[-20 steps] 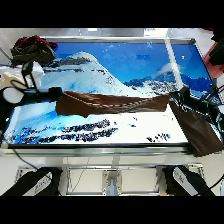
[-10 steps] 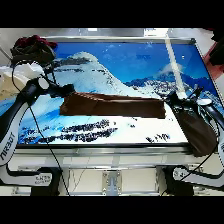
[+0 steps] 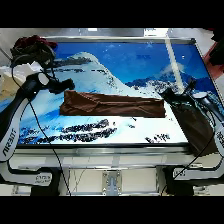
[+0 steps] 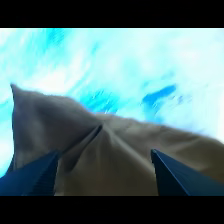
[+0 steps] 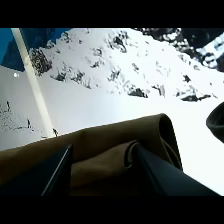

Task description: Fold the shirts.

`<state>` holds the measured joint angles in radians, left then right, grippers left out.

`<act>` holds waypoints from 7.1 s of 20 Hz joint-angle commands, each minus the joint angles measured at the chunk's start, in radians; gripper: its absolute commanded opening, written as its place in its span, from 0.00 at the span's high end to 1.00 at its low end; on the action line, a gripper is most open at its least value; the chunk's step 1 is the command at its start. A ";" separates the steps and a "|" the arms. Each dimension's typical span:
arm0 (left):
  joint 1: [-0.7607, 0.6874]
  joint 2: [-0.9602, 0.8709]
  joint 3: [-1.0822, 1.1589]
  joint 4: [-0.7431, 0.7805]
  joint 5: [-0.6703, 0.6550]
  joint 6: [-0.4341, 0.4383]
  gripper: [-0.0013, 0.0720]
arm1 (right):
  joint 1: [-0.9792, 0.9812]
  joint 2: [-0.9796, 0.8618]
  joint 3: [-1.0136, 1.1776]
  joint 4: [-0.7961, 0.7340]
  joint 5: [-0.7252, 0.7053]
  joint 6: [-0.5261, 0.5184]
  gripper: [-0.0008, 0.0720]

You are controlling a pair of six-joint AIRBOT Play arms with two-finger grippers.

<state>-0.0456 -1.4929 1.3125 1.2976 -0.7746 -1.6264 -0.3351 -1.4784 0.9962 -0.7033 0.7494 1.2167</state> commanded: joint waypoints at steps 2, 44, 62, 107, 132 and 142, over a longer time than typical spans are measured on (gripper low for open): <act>0.002 0.039 0.118 -0.026 0.031 0.000 0.11 | -0.109 -0.018 0.059 -0.108 0.224 -0.011 0.28; -0.349 -0.296 0.425 -0.119 -0.099 0.083 0.96 | 0.496 0.084 0.533 -0.121 0.427 0.161 0.94; 0.213 0.094 0.534 0.060 -0.263 0.161 0.96 | 1.047 -0.277 0.533 0.263 -0.339 0.058 0.36; 0.213 0.094 0.534 0.041 -0.298 0.235 0.96 | 0.127 -0.048 0.743 -0.361 0.464 0.317 0.94; 0.212 0.094 0.534 -0.131 -0.352 0.235 0.96 | -0.332 0.364 0.029 -1.123 0.717 0.440 0.35; 0.212 0.094 0.534 -0.169 -0.517 0.174 0.96 | 0.449 0.406 -0.036 -0.090 -0.066 -0.007 0.53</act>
<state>0.1669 -1.3991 1.8458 1.1339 -1.2331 -1.4399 -0.1162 -1.0344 1.0023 -0.9222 0.8822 1.2919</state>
